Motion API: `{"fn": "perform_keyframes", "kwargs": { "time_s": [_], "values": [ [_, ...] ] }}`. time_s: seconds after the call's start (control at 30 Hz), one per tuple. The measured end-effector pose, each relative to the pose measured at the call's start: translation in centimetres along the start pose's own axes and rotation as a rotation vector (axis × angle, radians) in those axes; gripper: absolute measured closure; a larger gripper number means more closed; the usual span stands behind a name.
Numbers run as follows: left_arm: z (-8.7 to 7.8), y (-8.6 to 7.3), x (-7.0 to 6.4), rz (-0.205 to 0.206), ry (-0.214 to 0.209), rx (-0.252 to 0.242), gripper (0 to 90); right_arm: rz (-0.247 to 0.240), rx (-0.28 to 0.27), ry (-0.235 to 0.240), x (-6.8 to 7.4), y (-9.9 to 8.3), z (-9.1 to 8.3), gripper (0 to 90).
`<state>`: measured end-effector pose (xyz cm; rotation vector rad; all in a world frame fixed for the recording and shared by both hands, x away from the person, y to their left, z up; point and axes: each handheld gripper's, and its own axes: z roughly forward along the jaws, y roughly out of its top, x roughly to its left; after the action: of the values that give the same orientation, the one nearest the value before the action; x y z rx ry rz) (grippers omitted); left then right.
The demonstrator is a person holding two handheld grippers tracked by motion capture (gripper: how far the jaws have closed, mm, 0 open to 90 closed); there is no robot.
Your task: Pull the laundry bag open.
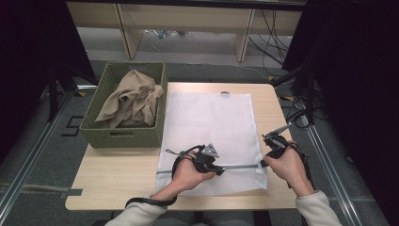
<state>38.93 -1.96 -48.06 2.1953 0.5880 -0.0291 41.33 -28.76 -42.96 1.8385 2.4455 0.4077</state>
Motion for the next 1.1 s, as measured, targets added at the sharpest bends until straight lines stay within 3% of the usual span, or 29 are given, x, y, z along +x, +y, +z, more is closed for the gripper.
{"fn": "perform_keyframes", "kwargs": {
  "time_s": [0.03,0.1,0.13,0.17,0.2,0.27,0.3,0.37,0.4,0.83,0.87,0.9,1.1],
  "values": [
    [-0.1,0.0,0.1,0.017,0.001,0.005,86.5,0.019,-0.001,-0.005,0.1,0.0,0.0,86.4],
    [-0.2,-0.1,0.1,0.003,0.000,0.000,86.5,0.011,0.002,0.004,0.1,0.0,0.0,86.4],
    [-0.2,-0.1,0.1,0.009,0.001,0.001,86.5,0.037,0.006,-0.001,0.3,-0.1,-0.1,86.4],
    [-0.3,-0.2,0.0,-0.010,0.001,0.001,86.6,0.035,0.008,-0.003,0.3,-0.1,-0.1,86.4],
    [-0.3,-0.2,0.2,-0.001,0.001,0.001,86.5,0.010,-0.007,0.001,0.1,-0.1,0.0,86.4],
    [-0.4,-0.3,0.2,-0.002,0.000,0.002,86.5,0.012,-0.006,0.004,0.1,-0.1,0.0,86.4],
    [-0.5,-0.3,0.3,0.006,0.004,0.006,86.5,0.059,0.018,-0.003,0.6,-0.1,-0.1,86.4],
    [-0.6,-0.5,0.2,-0.008,0.012,0.009,86.5,0.078,0.021,0.003,0.6,-0.1,-0.1,86.4],
    [-0.7,-0.5,0.3,0.003,0.006,0.007,86.5,0.027,0.007,0.002,0.2,-0.1,0.0,86.4],
    [-1.2,-1.1,0.6,-0.003,0.009,0.014,86.5,0.005,0.006,-0.004,0.2,-0.1,0.2,86.4],
    [-1.3,-1.2,0.6,-0.007,0.014,0.008,86.5,0.049,0.032,-0.003,0.4,-0.1,0.0,86.4],
    [-1.4,-1.2,0.6,-0.016,0.019,0.013,86.6,0.006,0.012,-0.001,0.1,-0.1,0.2,86.4],
    [-1.8,-1.3,0.8,-0.011,0.014,0.011,86.6,0.028,0.007,-0.001,0.1,-0.1,0.1,86.4]
  ]
}}
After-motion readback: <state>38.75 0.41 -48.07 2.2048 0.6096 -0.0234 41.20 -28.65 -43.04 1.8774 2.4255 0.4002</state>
